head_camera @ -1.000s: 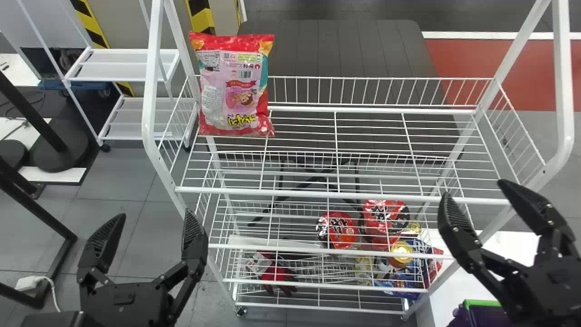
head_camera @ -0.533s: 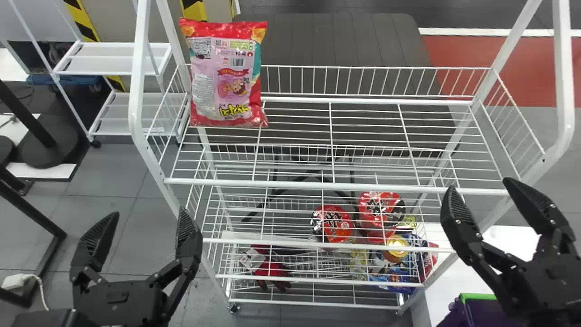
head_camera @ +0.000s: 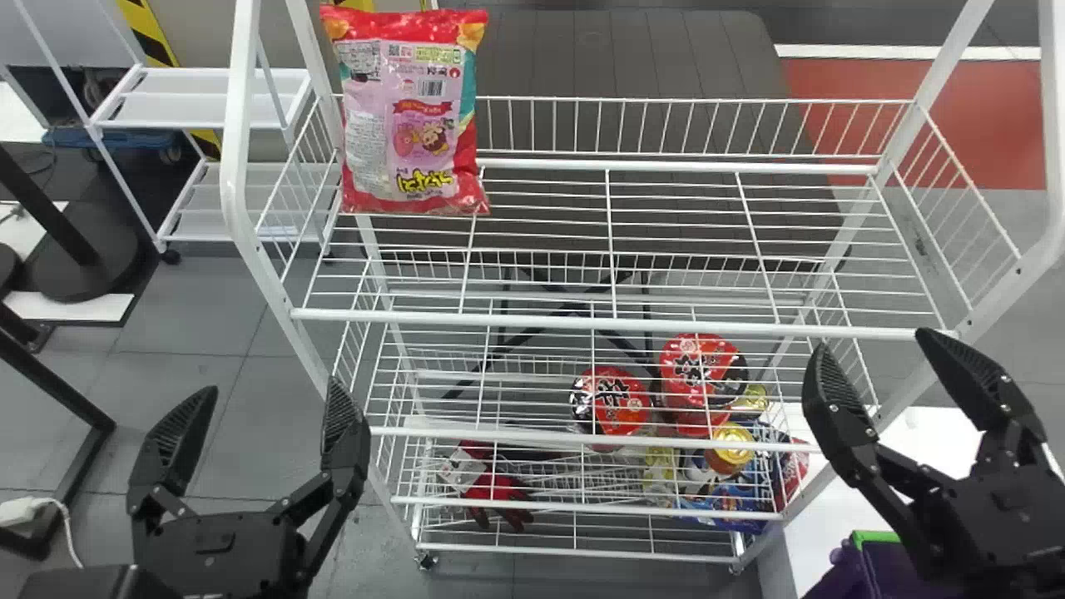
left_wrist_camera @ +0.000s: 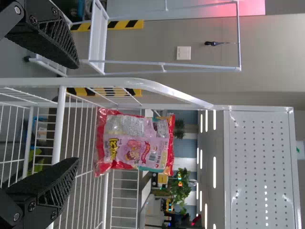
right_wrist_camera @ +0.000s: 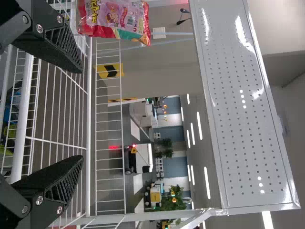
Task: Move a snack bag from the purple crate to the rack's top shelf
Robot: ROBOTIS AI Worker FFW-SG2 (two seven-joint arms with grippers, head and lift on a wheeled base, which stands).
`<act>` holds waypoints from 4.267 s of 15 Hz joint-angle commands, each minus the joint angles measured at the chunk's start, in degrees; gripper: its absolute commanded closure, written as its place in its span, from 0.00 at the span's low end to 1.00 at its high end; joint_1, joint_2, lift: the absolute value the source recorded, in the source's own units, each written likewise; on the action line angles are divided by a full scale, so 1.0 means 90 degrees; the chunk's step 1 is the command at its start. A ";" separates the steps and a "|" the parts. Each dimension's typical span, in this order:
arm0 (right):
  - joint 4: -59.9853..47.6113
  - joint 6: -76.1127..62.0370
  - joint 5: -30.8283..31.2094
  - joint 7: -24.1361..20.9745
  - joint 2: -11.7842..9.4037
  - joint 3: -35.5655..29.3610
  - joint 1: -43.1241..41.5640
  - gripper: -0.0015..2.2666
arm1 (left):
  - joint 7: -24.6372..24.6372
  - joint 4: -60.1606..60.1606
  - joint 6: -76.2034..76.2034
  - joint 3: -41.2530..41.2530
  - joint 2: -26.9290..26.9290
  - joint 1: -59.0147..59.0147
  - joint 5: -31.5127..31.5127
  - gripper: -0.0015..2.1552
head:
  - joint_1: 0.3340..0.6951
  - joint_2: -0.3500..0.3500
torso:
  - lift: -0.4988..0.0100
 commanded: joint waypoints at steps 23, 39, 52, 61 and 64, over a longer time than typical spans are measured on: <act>-0.0057 0.0019 0.0051 -0.0126 -0.0021 -0.0004 0.0030 0.09 | -0.0020 -0.0018 0.0059 -0.0028 -0.0017 -0.0017 -0.0014 0.06 | 1.00 0.52 | 0.65; -0.0223 0.0078 0.0071 -0.0194 -0.0051 0.0035 0.0127 0.09 | 0.0009 -0.0038 0.0059 -0.0106 -0.0017 0.0012 -0.0043 0.06 | 1.00 0.52 | 0.52; -0.0223 0.0078 0.0080 -0.0273 -0.0060 0.0025 0.0137 0.09 | 0.0019 -0.0038 0.0059 -0.0126 -0.0017 0.0032 -0.0053 0.06 | 1.00 0.51 | 0.42; -0.0232 0.0078 0.0139 -0.0253 -0.0031 0.0045 0.0157 0.09 | 0.0000 0.0001 0.0019 -0.0126 -0.0017 0.0022 -0.0053 0.06 | 1.00 0.51 | 0.35; -0.0223 0.0117 0.0139 -0.0253 -0.0031 0.0045 0.0147 0.09 | 0.0000 -0.0008 0.0019 -0.0126 -0.0017 0.0022 -0.0053 0.06 | 1.00 0.51 | 0.32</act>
